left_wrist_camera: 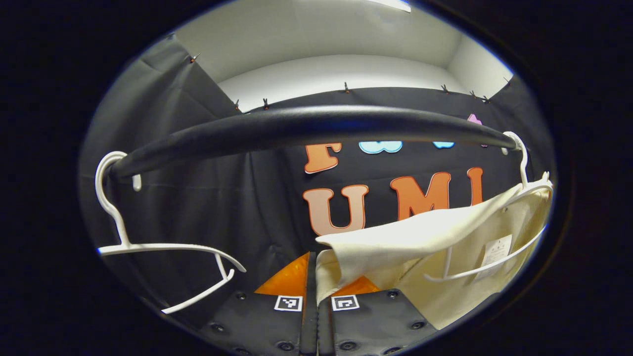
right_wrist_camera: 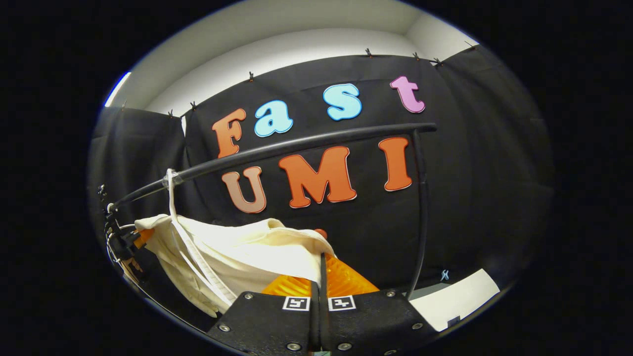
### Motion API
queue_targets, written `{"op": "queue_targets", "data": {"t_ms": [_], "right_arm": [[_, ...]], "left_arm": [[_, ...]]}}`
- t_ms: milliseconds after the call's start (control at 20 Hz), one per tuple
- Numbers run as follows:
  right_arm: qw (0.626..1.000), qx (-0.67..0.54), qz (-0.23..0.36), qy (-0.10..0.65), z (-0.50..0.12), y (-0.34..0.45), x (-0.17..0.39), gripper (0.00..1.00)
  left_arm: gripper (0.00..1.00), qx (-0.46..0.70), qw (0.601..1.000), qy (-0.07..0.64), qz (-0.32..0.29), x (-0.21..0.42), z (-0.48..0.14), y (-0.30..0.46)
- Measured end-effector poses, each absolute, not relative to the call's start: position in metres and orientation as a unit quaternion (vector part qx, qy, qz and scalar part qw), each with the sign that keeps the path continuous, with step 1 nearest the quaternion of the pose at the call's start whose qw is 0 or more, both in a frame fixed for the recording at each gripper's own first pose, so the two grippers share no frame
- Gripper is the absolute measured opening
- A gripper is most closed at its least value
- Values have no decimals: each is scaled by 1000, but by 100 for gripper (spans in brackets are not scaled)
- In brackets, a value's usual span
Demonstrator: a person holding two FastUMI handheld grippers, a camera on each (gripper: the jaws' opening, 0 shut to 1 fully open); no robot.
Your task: Grasp the clothes on the hanger with both hands and then place them into the laundry hamper below.
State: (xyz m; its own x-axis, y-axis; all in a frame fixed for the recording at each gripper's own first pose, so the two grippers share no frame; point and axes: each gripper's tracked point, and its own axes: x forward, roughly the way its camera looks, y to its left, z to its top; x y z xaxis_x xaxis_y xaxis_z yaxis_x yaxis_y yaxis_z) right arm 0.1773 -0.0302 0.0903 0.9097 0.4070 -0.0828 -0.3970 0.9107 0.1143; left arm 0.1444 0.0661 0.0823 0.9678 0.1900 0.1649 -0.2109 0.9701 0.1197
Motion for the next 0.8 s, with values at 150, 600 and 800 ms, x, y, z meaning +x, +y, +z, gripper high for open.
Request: {"op": "queue_targets", "data": {"t_ms": [150, 600, 800], "right_arm": [[960, 84, 255, 79, 74, -17, 184, 0], [936, 194, 255, 148, -8, -30, 213, 0], [938, 191, 225, 182, -57, -35, 205, 0]], "left_arm": [[7, 63, 990, -51, 114, 141, 55, 78], [7, 52, 993, 21, 108, 148, -9, 75], [7, 46, 992, 69, 99, 136, -53, 73]]}}
